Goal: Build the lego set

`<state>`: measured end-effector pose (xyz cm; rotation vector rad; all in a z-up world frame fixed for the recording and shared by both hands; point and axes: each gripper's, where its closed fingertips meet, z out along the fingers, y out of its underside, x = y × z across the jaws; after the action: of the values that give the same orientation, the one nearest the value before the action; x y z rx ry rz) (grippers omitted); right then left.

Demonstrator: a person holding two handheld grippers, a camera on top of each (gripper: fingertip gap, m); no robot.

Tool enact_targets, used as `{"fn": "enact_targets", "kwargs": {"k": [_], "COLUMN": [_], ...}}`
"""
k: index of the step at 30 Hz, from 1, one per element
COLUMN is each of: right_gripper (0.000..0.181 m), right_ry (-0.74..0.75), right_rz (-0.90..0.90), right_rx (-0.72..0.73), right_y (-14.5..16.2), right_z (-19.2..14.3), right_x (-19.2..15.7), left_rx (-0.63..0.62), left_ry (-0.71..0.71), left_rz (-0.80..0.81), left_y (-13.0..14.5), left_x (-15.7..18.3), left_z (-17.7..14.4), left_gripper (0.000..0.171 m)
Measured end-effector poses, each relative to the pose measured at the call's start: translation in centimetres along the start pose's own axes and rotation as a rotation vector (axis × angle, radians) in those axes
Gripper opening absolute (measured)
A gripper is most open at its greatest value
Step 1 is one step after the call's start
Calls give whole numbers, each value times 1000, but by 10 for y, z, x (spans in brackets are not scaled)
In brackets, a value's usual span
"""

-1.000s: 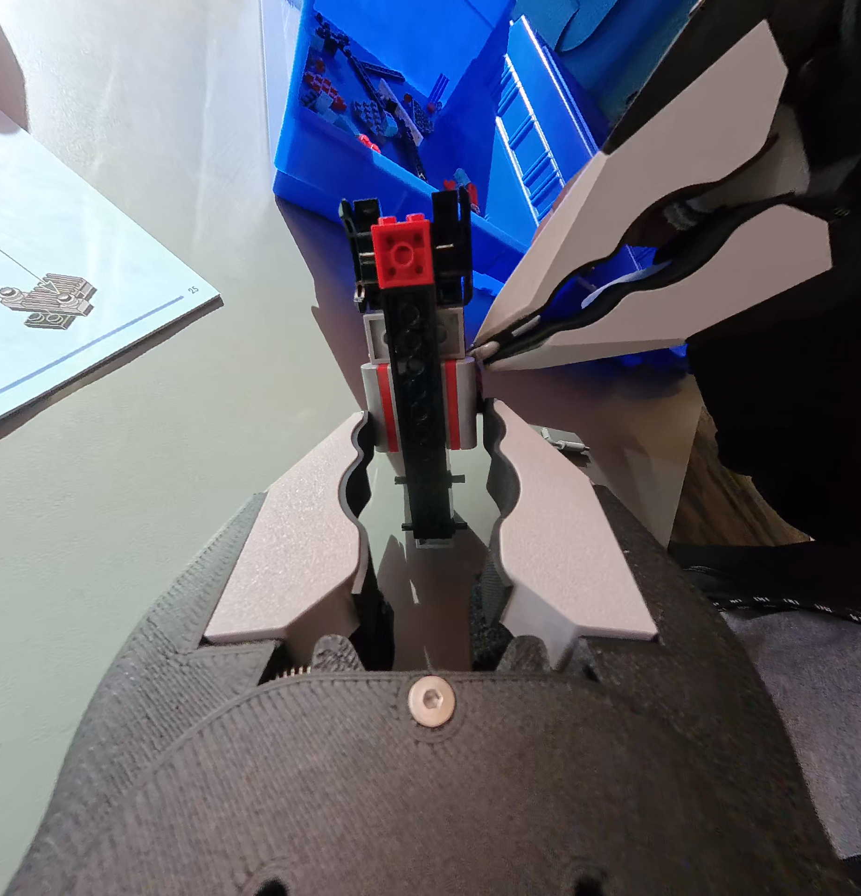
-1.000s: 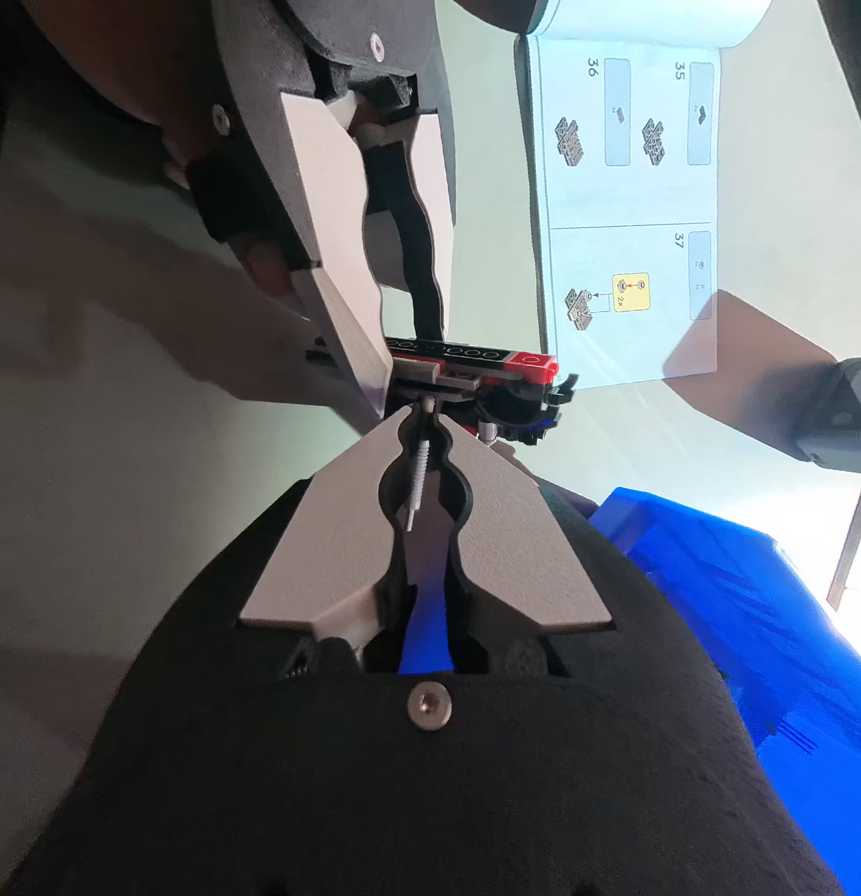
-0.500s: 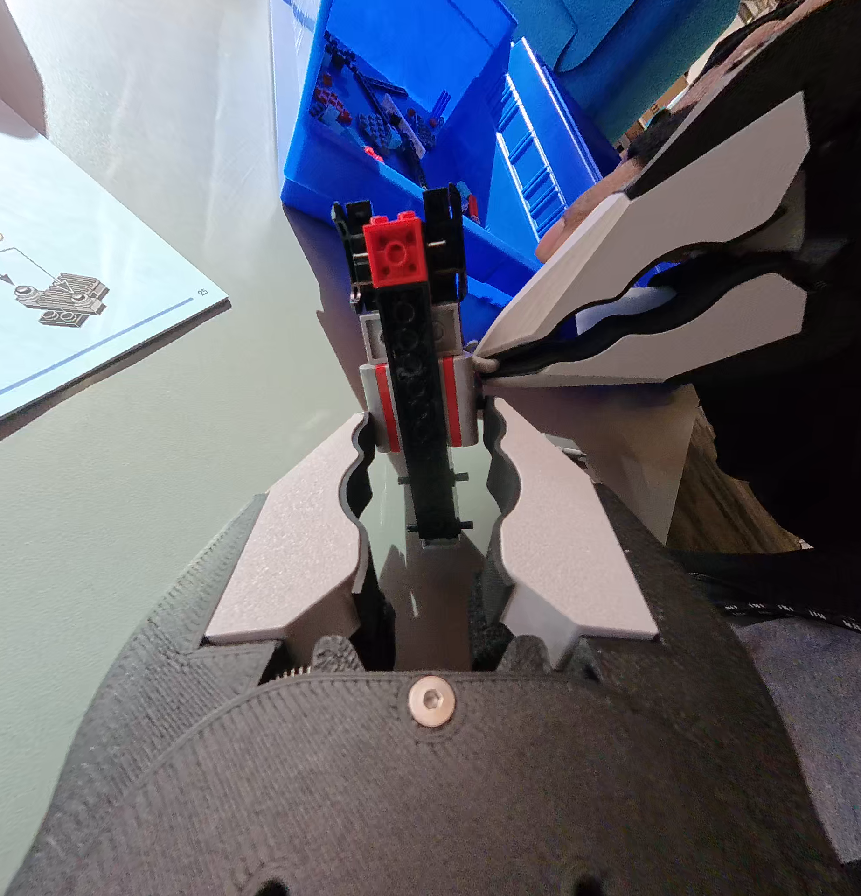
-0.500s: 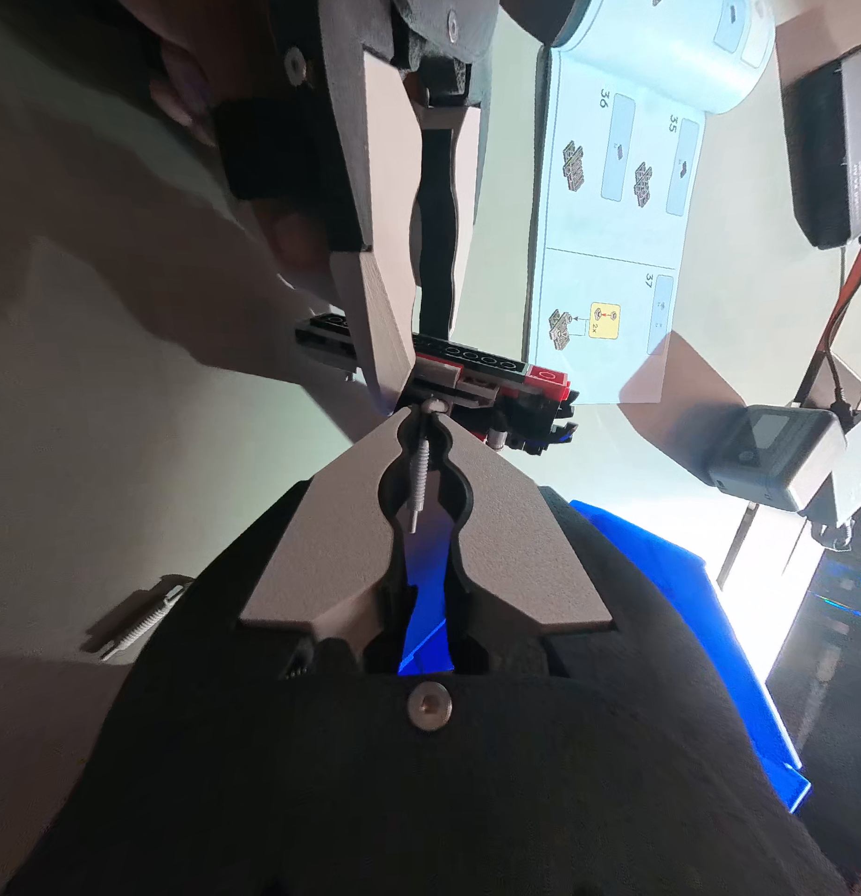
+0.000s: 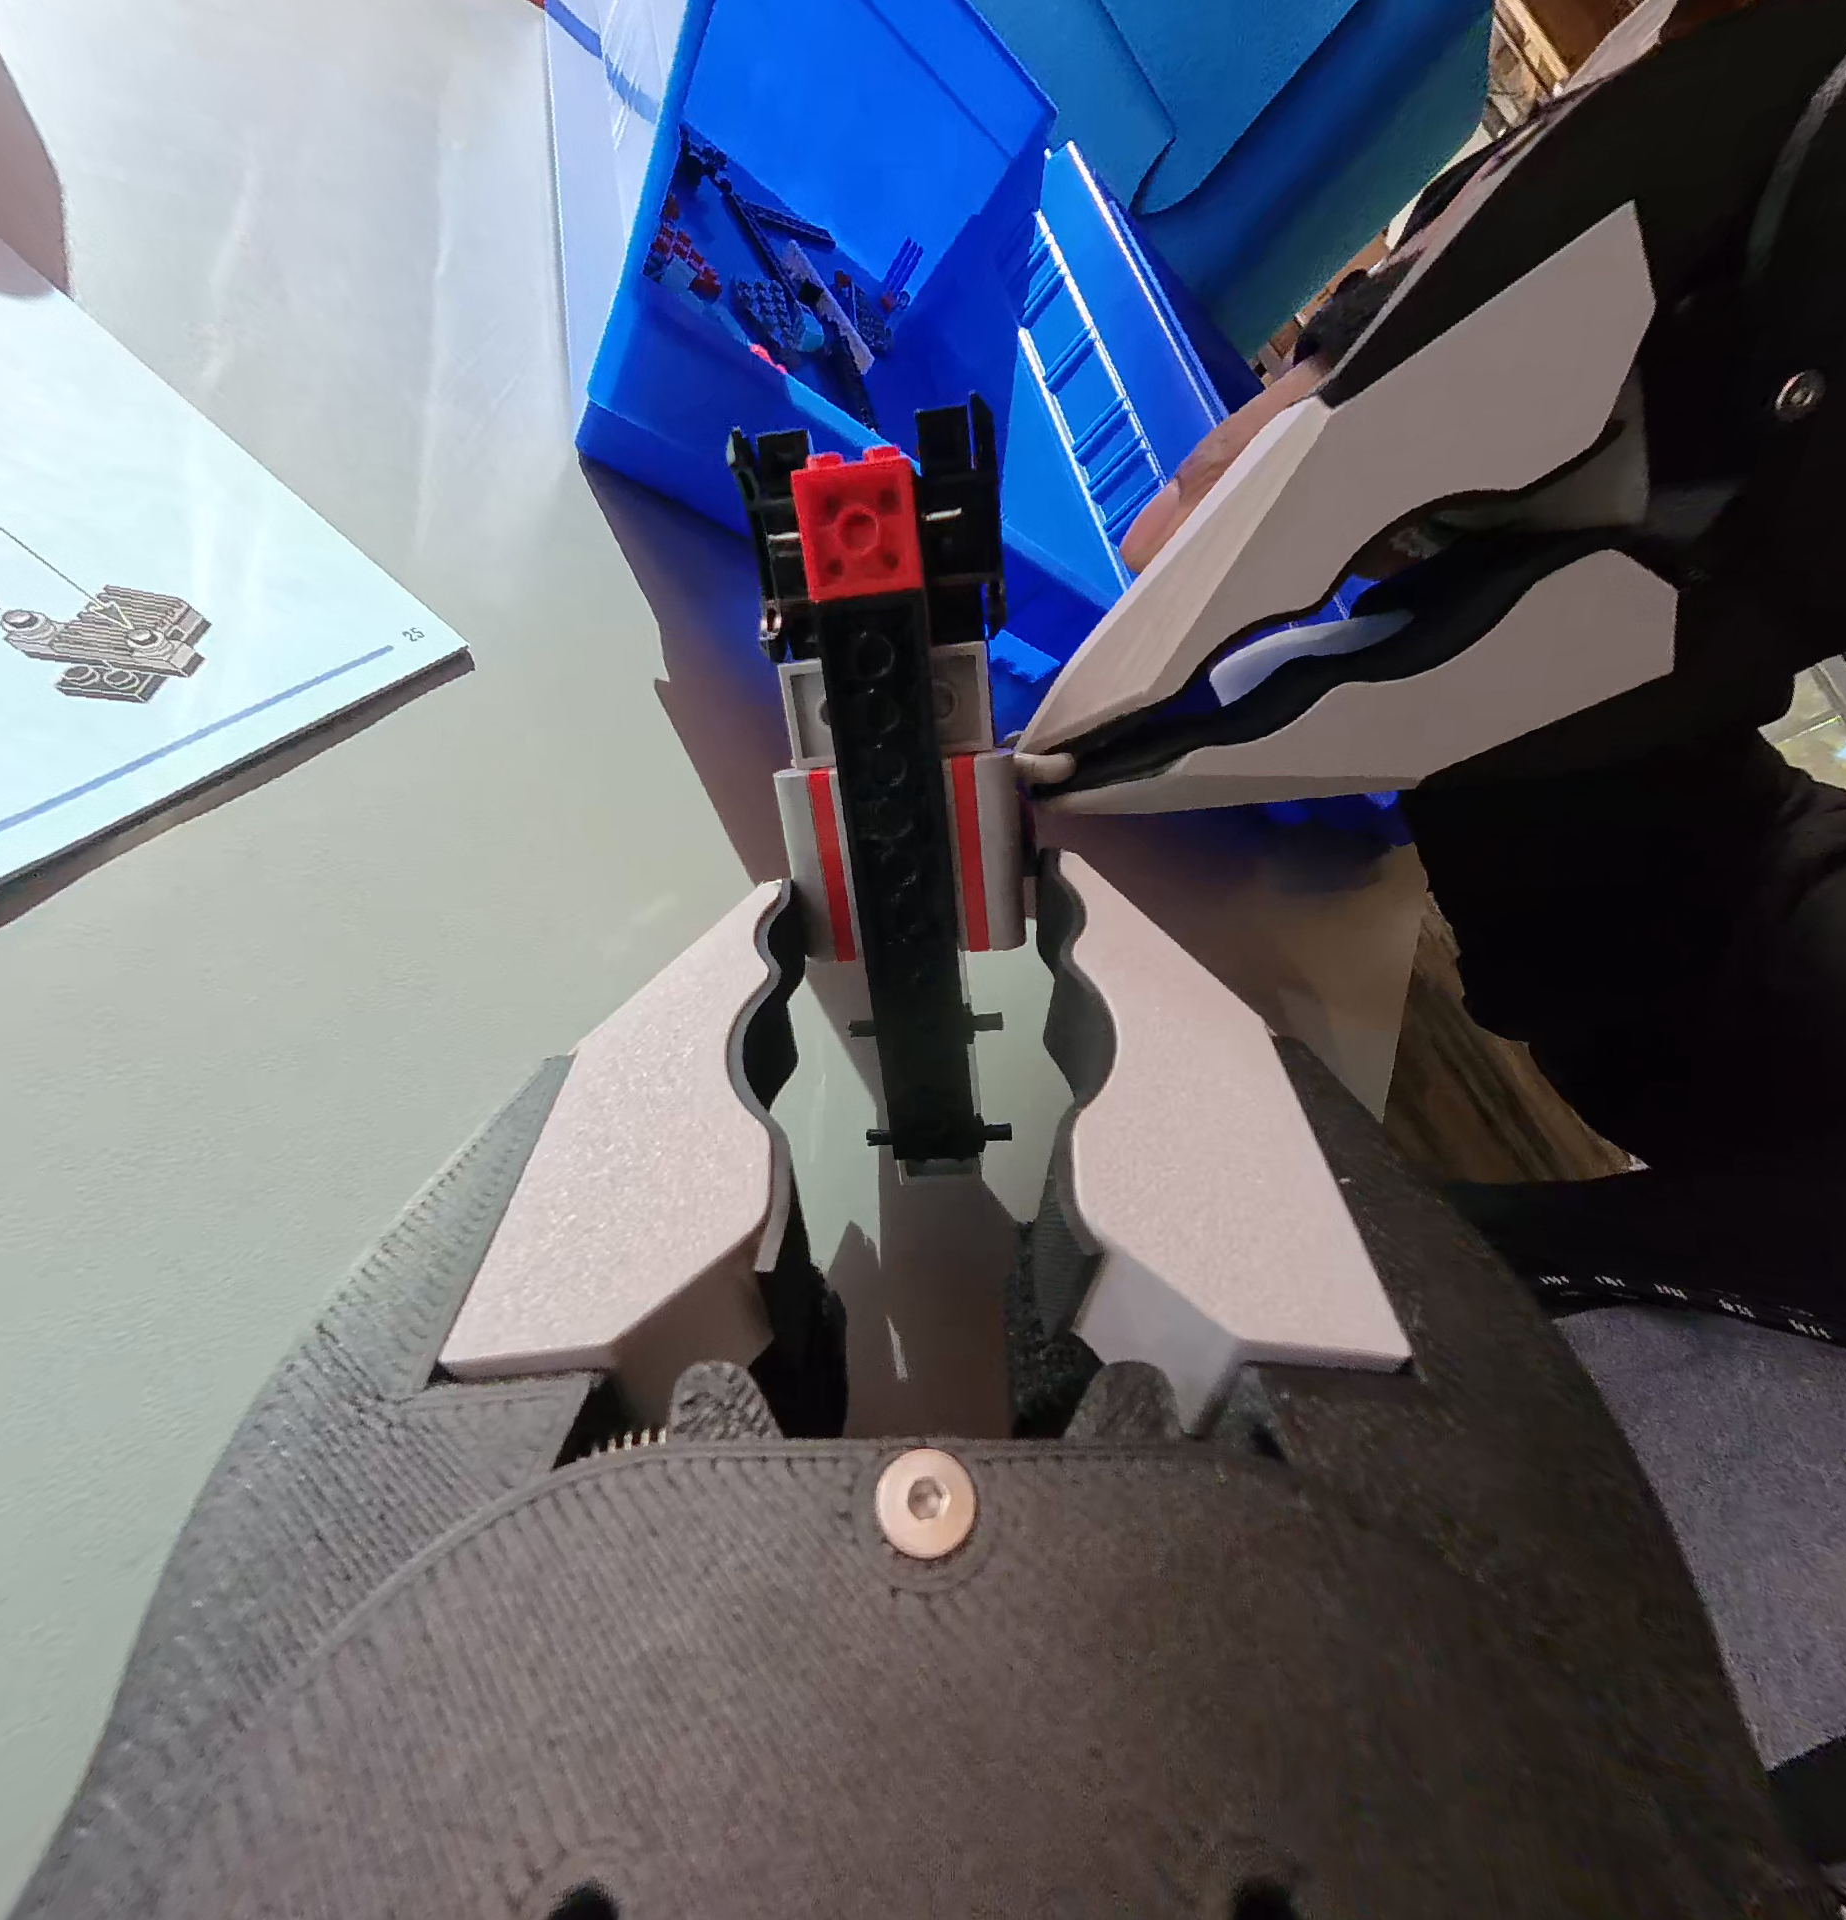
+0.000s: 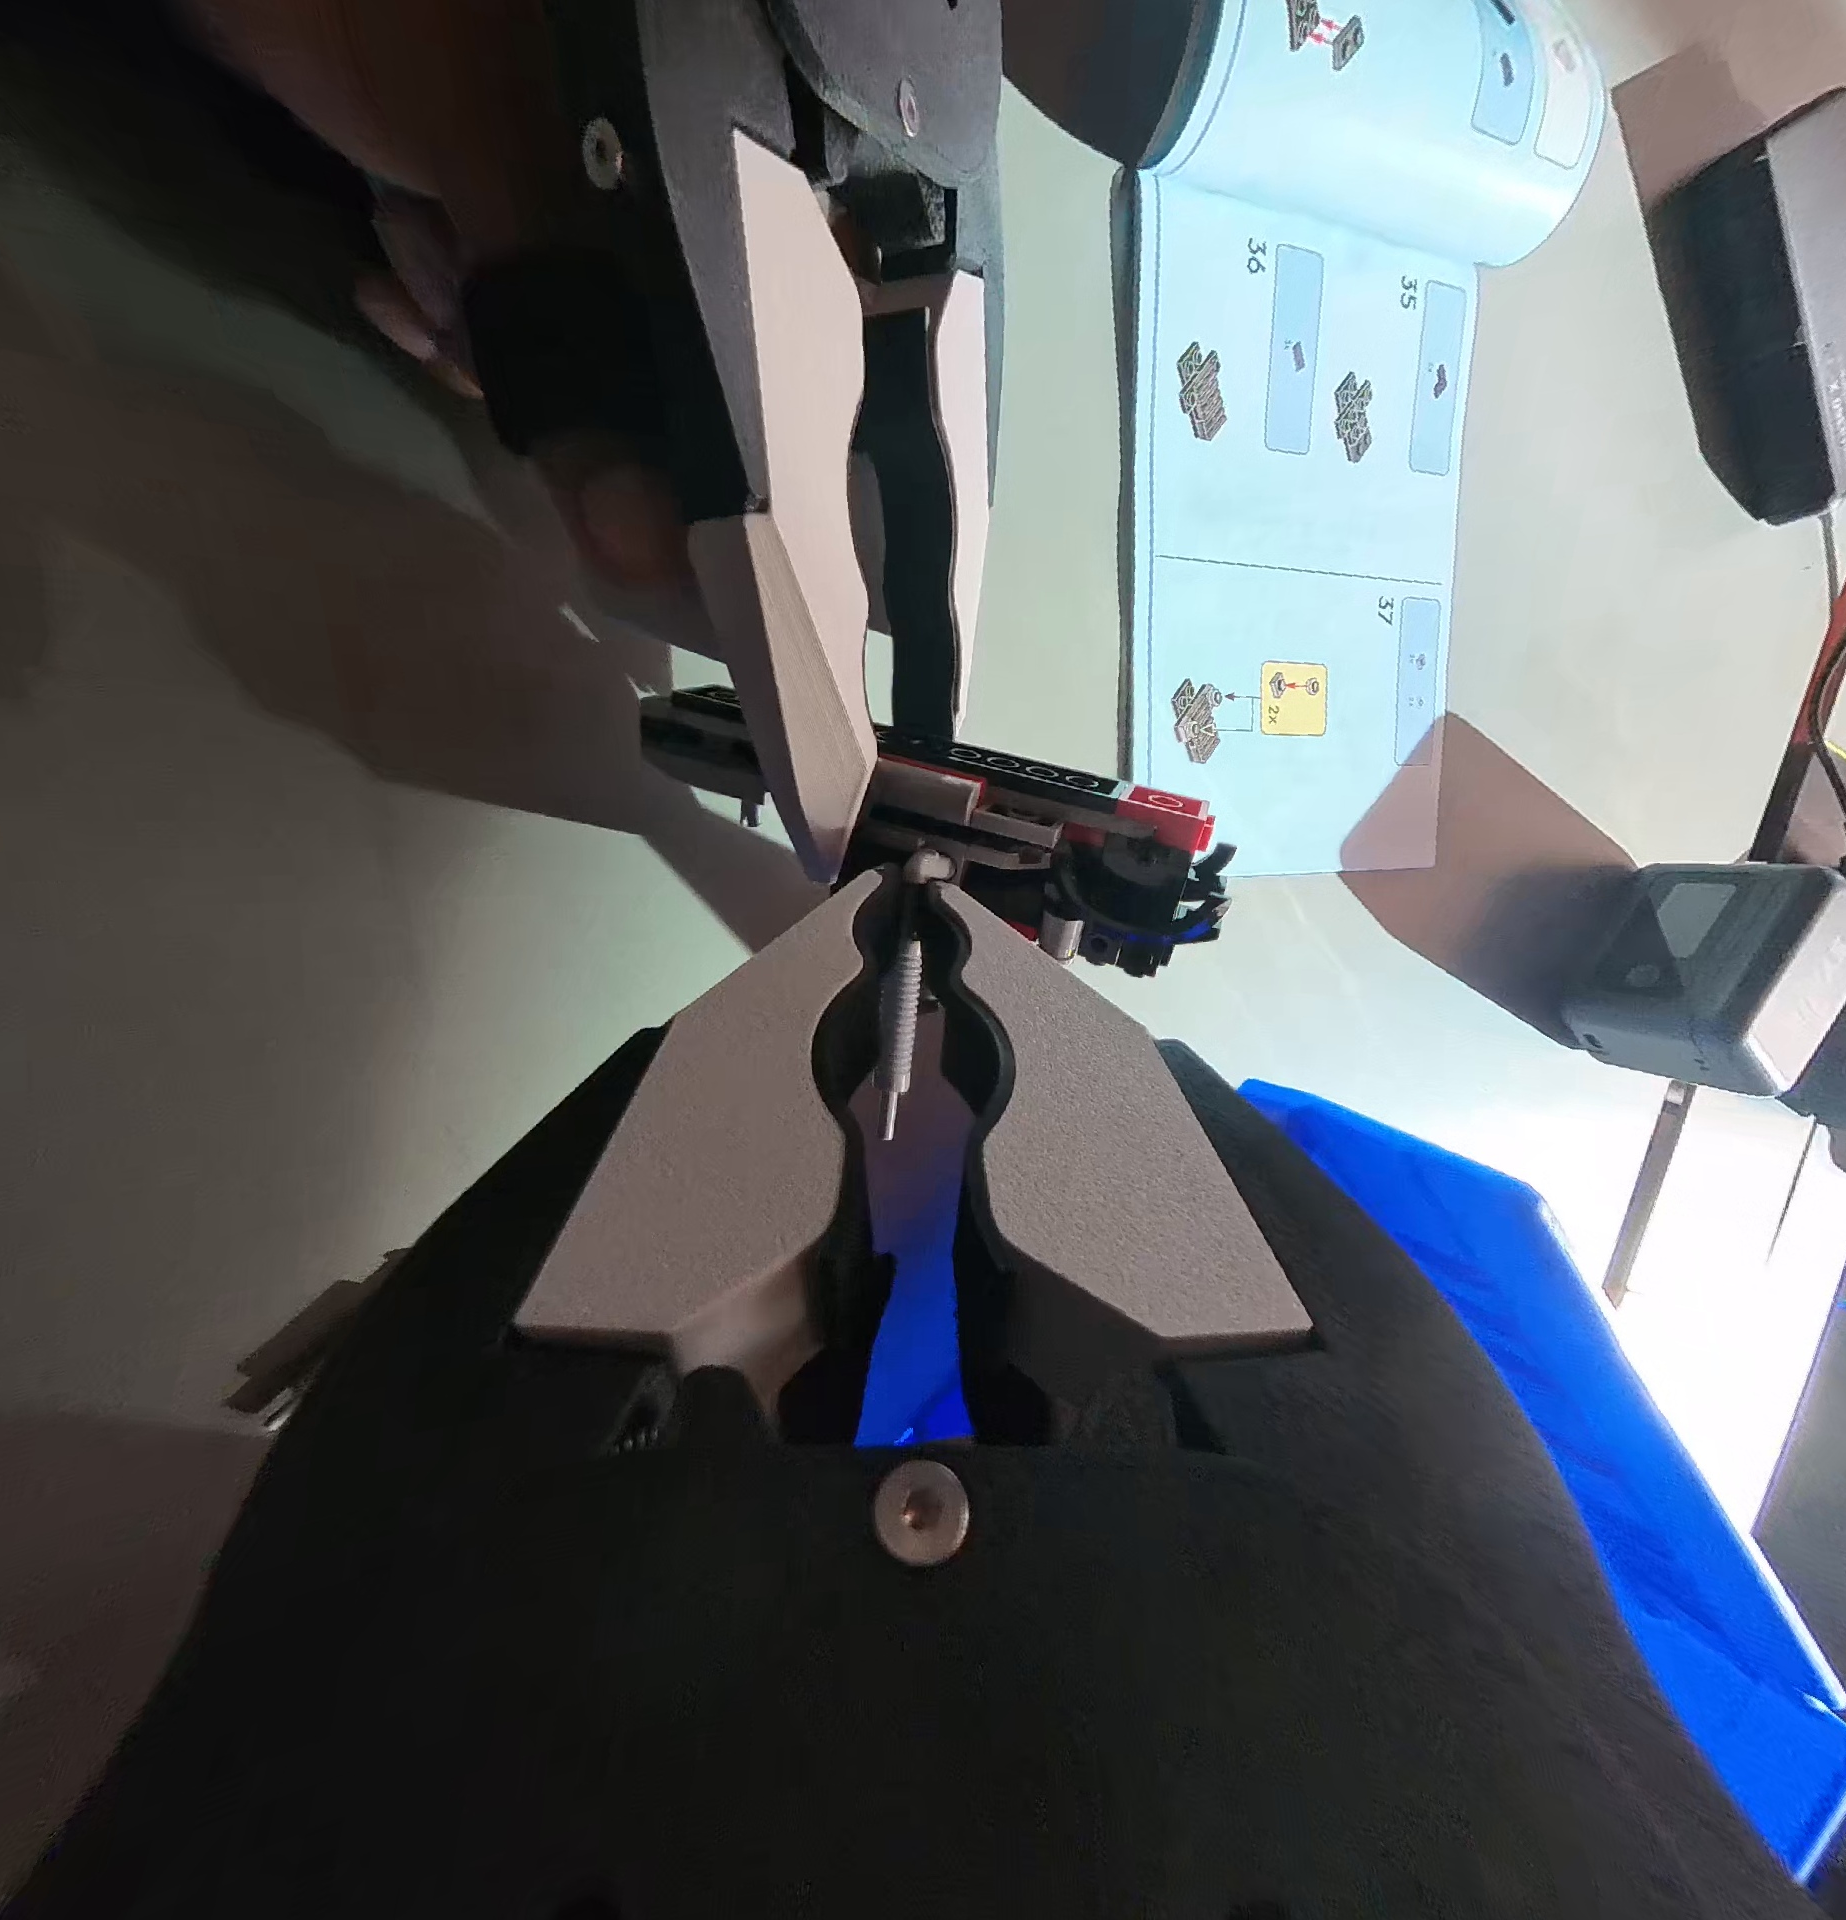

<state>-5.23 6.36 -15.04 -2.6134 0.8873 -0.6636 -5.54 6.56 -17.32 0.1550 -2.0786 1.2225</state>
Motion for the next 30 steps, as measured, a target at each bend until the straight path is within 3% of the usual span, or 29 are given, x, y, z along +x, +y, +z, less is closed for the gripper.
{"fn": "enact_targets", "kwargs": {"k": [16,30], "right_gripper": [4,4], "right_ry": [-59,-61], "right_rz": [136,92], "right_rx": [99,101], "right_y": [-1,-4], "right_z": [-8,-8], "right_x": [4,-2], "left_rx": [48,42], "left_ry": [43,45], "left_rz": [1,11], "left_y": [-5,-4], "left_x": [5,6], "left_z": [-6,-5], "left_gripper": [46,46]}}
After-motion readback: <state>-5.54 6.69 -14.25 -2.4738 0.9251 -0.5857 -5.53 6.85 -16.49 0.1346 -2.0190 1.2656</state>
